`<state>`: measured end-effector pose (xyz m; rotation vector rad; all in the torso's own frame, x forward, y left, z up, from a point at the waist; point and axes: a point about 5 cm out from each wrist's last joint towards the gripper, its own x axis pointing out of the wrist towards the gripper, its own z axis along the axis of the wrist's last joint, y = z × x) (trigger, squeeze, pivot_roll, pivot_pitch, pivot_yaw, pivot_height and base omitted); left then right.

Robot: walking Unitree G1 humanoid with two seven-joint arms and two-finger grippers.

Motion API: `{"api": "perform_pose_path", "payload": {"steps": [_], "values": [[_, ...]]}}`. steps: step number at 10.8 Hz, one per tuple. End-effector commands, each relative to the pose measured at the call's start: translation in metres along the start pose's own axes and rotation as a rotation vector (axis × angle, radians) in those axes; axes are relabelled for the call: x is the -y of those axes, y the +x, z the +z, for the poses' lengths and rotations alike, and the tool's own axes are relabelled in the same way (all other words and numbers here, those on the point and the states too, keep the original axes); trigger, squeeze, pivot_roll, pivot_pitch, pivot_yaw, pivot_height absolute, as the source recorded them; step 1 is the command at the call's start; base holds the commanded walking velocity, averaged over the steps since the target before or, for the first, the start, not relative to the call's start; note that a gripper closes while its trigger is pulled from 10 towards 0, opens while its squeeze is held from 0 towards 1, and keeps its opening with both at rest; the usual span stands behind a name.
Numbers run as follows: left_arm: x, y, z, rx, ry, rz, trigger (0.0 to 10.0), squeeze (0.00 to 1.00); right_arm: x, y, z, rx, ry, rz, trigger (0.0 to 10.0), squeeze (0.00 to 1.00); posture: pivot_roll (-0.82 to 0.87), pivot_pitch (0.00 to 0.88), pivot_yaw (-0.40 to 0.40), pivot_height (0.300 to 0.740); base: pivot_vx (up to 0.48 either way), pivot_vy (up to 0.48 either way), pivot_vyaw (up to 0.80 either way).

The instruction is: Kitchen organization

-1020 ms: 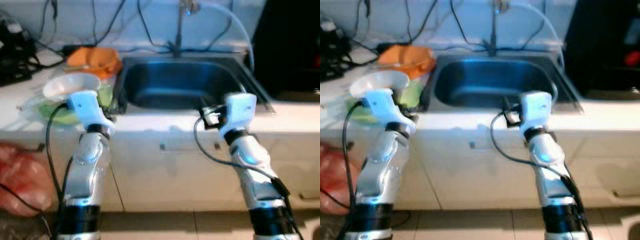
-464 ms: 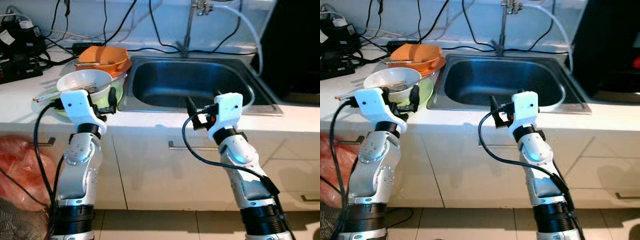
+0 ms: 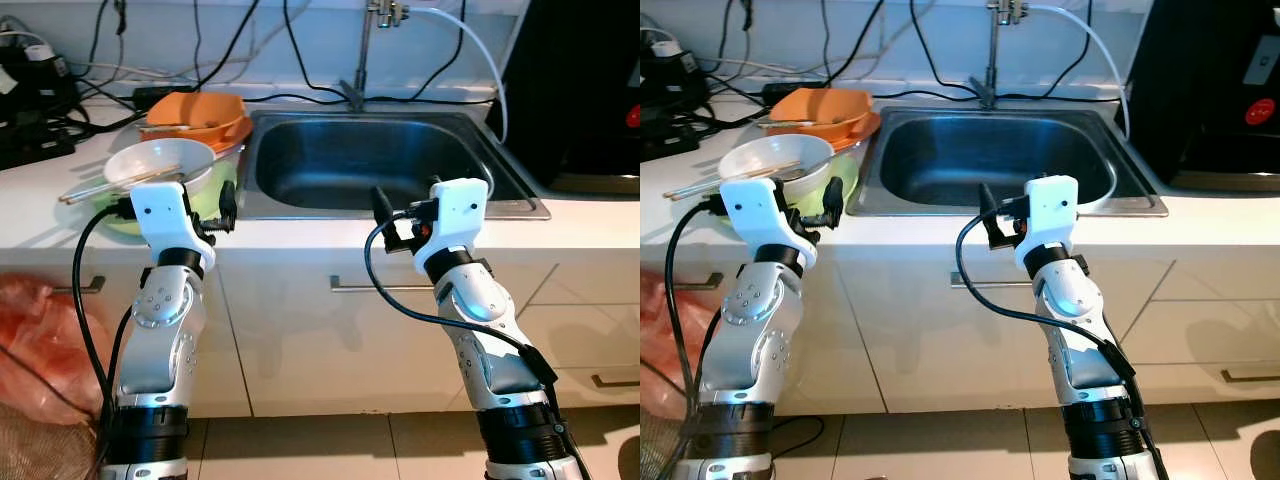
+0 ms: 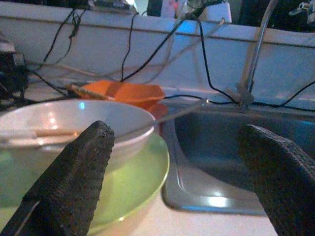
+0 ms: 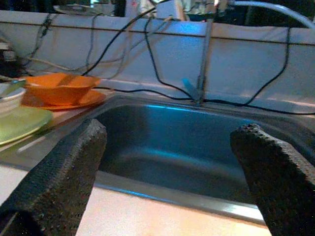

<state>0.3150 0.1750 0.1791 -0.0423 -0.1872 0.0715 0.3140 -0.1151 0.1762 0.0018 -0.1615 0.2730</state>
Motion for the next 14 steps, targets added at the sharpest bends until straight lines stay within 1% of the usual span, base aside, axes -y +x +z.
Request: {"api": "perform_pose_path", "payload": {"steps": [1,2,3,4,9,11,12,14], "values": [[-0.001,0.003,0.014,0.062,0.037,0.017,10.0,0.0,-0.002,-0.001,0.006,0.018,0.015,0.022,10.0,0.0,0.03,0.0,-0.001,0.74,0.0,0.0,0.0],[0.002,0.004,0.02,0.081,0.055,-0.001,10.0,0.0,-0.002,0.0,0.011,0.039,0.013,0.024,10.0,0.0,0.03,0.0,-0.001,0.74,0.0,0.0,0.0],[0.01,0.004,0.027,0.109,0.094,-0.06,10.0,0.0,-0.002,0.003,0.017,0.06,0.012,0.026,10.0,0.0,0.03,0.0,0.001,0.74,0.0,0.0,0.0],[0.011,0.005,0.027,0.11,0.096,-0.064,10.0,0.0,-0.003,0.003,0.017,0.062,0.007,0.028,10.0,0.0,0.03,0.0,0.002,0.74,0.251,0.0,0.0],[0.009,0.004,0.024,0.09,0.11,-0.049,10.0,0.0,-0.008,0.0,0.016,0.057,0.007,0.065,10.0,0.0,0.03,0.0,0.006,0.74,0.307,0.0,0.0],[0.009,0.003,0.021,0.077,0.098,-0.047,10.0,0.0,-0.013,-0.001,0.015,0.042,0.04,0.116,10.0,0.0,0.03,0.0,0.003,0.74,0.291,0.0,0.0],[0.009,0.003,0.021,0.074,0.09,-0.041,10.0,0.0,-0.021,-0.004,0.012,0.019,0.035,0.18,10.0,0.0,0.02,0.0,0.001,0.74,0.337,0.0,0.0],[0.009,0.003,0.021,0.078,0.089,-0.037,10.0,0.0,-0.022,-0.004,0.011,0.016,0.029,0.197,10.0,0.0,0.02,0.0,0.0,0.74,0.0,0.0,0.0]]}}
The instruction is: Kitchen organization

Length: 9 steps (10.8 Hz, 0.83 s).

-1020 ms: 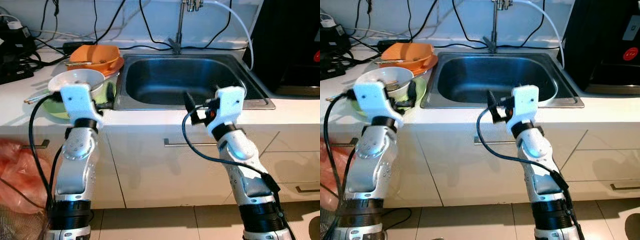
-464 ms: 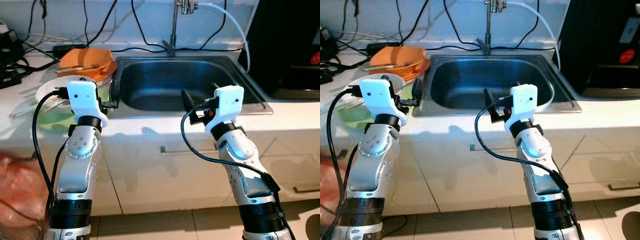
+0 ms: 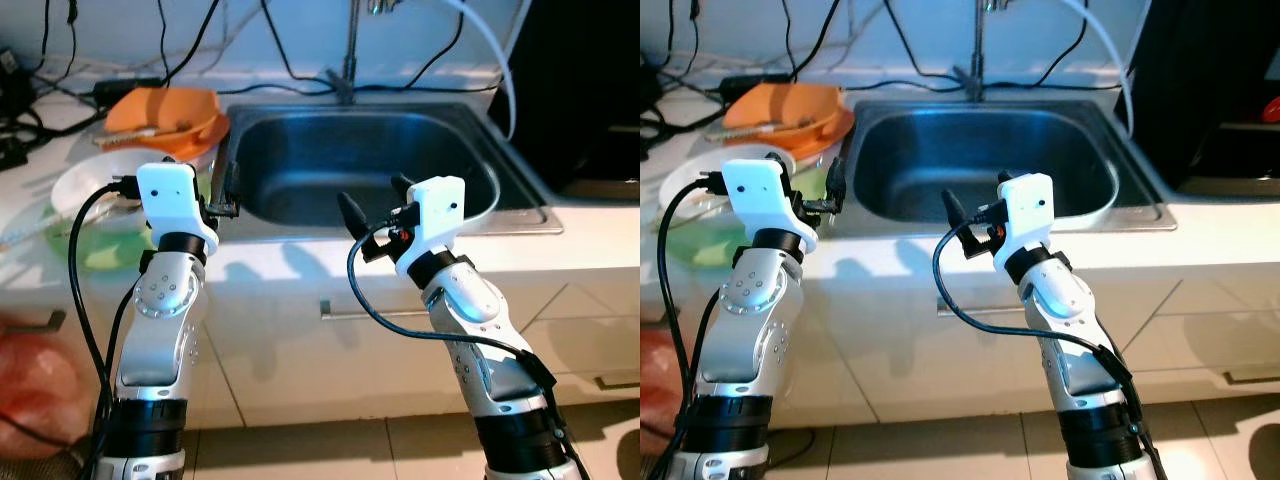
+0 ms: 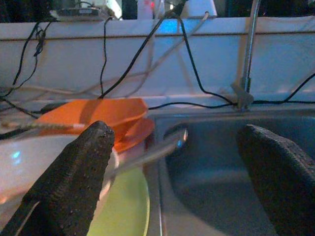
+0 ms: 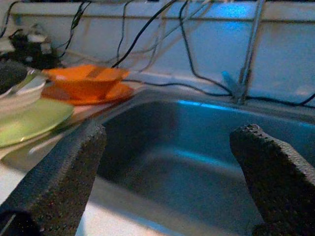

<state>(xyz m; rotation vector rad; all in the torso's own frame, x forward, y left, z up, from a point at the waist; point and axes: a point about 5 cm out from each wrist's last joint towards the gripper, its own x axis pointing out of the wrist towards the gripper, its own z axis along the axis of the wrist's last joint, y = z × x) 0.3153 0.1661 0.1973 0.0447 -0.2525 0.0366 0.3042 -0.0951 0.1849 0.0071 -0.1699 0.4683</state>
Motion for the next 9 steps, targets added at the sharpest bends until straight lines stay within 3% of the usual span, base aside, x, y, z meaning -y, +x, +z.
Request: {"api": "perform_pose_path", "payload": {"steps": [1,7,8,9], "values": [[-0.0012,-0.0002,0.0022,0.005,0.012,0.008,10.0,0.0,-0.0011,-0.0026,0.0008,-0.002,0.008,0.012,10.0,0.0,0.02,0.0,0.0,0.74,0.0,0.0,0.0],[0.0,-0.0011,0.0035,0.017,-0.001,0.011,10.0,0.0,-0.0019,-0.0036,0.0018,0.001,-0.009,0.023,10.0,0.0,0.02,0.0,-0.004,0.74,0.456,0.0,0.0],[-0.0001,-0.0005,0.0068,0.038,-0.025,0.023,10.0,0.0,-0.0027,-0.0037,0.0013,0.001,-0.013,0.027,10.0,0.0,0.02,0.0,-0.004,0.74,0.307,0.0,0.0],[0.0007,-0.0005,0.0085,0.045,0.015,0.012,10.0,0.0,-0.0032,-0.0039,0.0015,0.001,-0.018,0.029,10.0,0.0,0.02,0.0,-0.002,0.74,0.0,0.0,0.0]]}}
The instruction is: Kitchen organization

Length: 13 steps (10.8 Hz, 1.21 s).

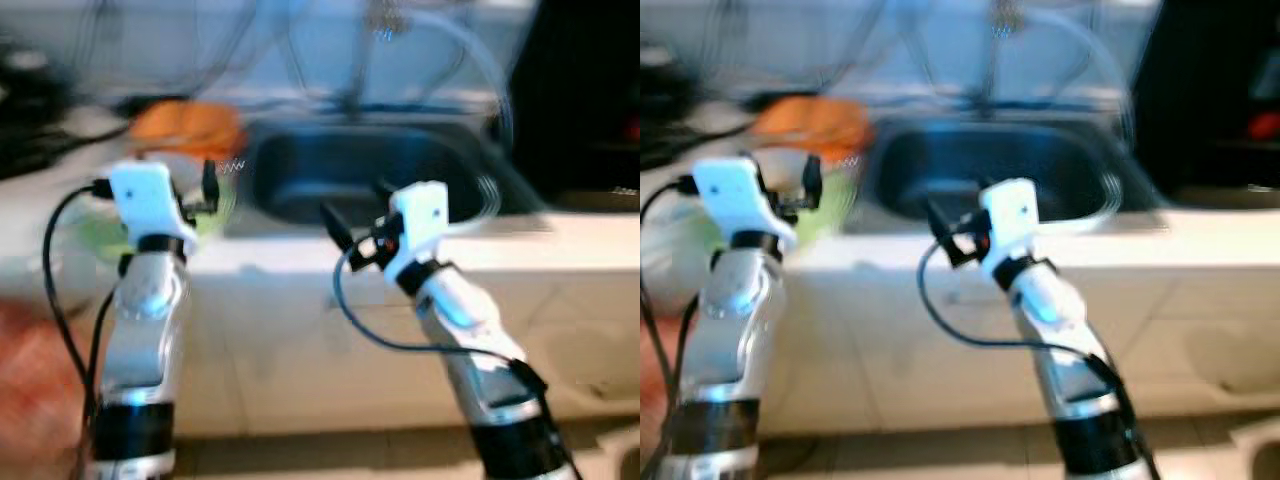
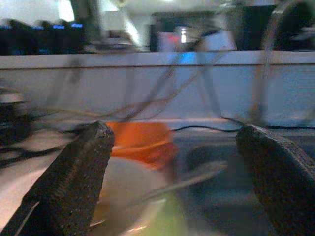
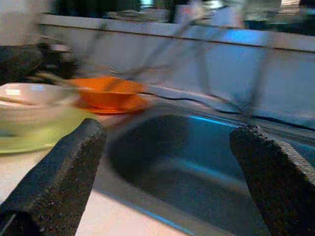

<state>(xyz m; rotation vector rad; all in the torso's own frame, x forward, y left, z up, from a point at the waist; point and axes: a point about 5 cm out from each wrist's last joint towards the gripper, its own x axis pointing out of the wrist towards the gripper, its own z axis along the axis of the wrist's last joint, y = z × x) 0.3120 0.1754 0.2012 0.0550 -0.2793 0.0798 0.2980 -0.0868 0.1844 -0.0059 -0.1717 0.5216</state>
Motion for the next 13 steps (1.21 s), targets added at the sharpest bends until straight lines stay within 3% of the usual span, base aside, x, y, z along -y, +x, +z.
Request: {"api": "perform_pose_path", "payload": {"steps": [1,4,9,13], "values": [[0.01,0.001,0.003,0.013,-0.002,-0.03,10.0,0.0,0.007,-0.003,0.001,0.002,-0.012,-0.024,10.0,0.0,0.02,0.0,-0.001,0.74,0.247,0.0,0.0],[0.01,-0.001,0.002,0.009,-0.021,-0.033,10.0,0.0,0.006,-0.003,0.001,0.005,-0.008,-0.021,10.0,0.0,0.03,0.0,-0.005,0.74,0.177,0.0,0.0],[0.008,-0.002,-0.018,-0.087,0.053,-0.044,10.0,0.0,0.003,-0.003,0.0,0.001,0.003,-0.003,10.0,0.0,0.03,0.0,0.0,0.74,0.0,0.0,0.0],[0.005,0.013,-0.024,-0.124,0.117,-0.063,10.0,0.0,-0.008,-0.003,0.008,-0.007,0.065,0.089,10.0,0.0,0.04,0.003,0.012,0.74,0.0,0.0,0.0]]}}
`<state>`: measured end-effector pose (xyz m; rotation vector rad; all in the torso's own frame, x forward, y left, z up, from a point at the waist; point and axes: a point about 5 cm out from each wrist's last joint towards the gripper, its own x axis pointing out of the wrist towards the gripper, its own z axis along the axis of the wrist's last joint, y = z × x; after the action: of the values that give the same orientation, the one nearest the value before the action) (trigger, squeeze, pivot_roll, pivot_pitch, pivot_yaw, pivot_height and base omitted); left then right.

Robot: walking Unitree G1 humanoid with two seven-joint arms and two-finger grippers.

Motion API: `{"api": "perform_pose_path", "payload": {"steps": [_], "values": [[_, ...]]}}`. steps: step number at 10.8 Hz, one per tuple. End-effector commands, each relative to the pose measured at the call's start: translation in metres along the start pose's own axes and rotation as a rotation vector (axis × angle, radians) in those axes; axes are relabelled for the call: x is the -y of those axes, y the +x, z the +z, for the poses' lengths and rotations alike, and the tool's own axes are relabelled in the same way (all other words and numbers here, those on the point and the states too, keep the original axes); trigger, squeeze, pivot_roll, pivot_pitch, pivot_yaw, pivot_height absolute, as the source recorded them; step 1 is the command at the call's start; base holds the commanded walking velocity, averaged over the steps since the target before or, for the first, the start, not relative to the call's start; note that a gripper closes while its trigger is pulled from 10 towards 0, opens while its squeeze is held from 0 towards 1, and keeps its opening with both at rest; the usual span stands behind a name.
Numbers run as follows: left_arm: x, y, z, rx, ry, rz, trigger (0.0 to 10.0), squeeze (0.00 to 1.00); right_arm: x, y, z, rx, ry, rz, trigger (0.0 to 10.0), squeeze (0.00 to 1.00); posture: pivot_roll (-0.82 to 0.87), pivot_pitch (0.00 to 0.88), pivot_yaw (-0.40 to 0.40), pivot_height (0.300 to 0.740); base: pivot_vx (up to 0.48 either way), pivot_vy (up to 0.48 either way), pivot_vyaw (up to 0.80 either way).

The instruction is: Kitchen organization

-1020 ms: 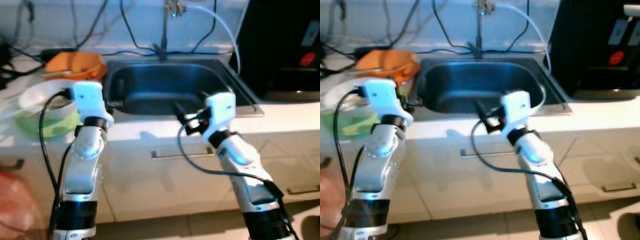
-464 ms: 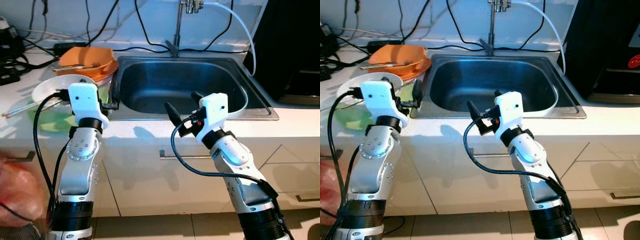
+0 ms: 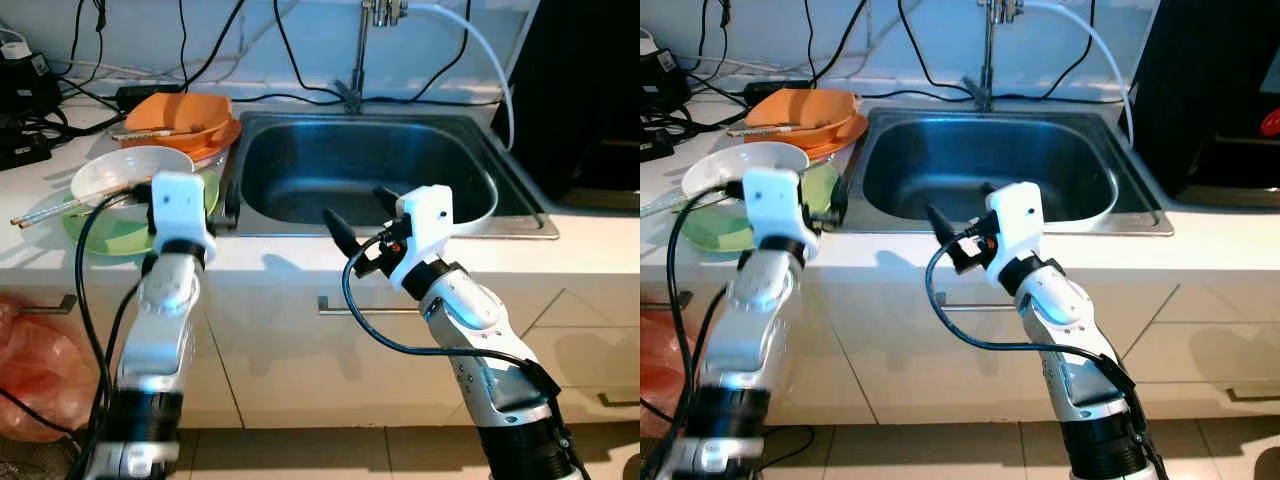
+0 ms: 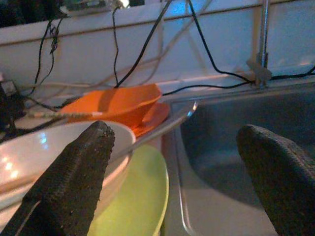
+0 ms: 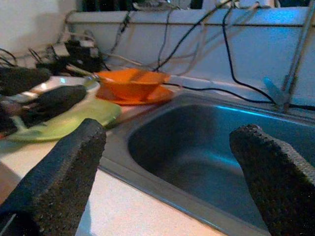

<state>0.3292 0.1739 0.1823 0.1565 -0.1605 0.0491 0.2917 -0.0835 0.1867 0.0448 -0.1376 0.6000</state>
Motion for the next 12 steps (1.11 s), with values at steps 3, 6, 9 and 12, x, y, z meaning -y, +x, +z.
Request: {"api": "perform_pose_path", "payload": {"steps": [3,6,9,12], "values": [[0.0,0.008,0.001,-0.008,0.071,-0.024,10.0,0.0,-0.011,-0.004,0.001,-0.009,0.033,0.043,10.0,0.0,0.05,0.024,0.021,0.74,0.0,0.0,0.0],[-0.012,0.018,-0.003,-0.036,0.133,-0.004,10.0,0.0,-0.018,-0.005,0.001,-0.023,0.06,0.077,10.0,0.0,0.08,0.051,0.018,0.74,0.0,0.0,0.0],[-0.016,0.023,0.001,0.003,0.153,0.0,10.0,0.0,-0.028,-0.004,0.003,-0.018,0.077,0.141,10.0,0.0,0.09,0.066,0.02,0.74,0.0,0.0,0.0],[-0.011,0.036,0.004,0.052,0.201,-0.039,10.0,0.0,-0.034,-0.005,0.006,-0.004,0.094,0.162,10.0,0.0,0.08,0.076,0.042,0.74,0.0,0.0,0.0]]}}
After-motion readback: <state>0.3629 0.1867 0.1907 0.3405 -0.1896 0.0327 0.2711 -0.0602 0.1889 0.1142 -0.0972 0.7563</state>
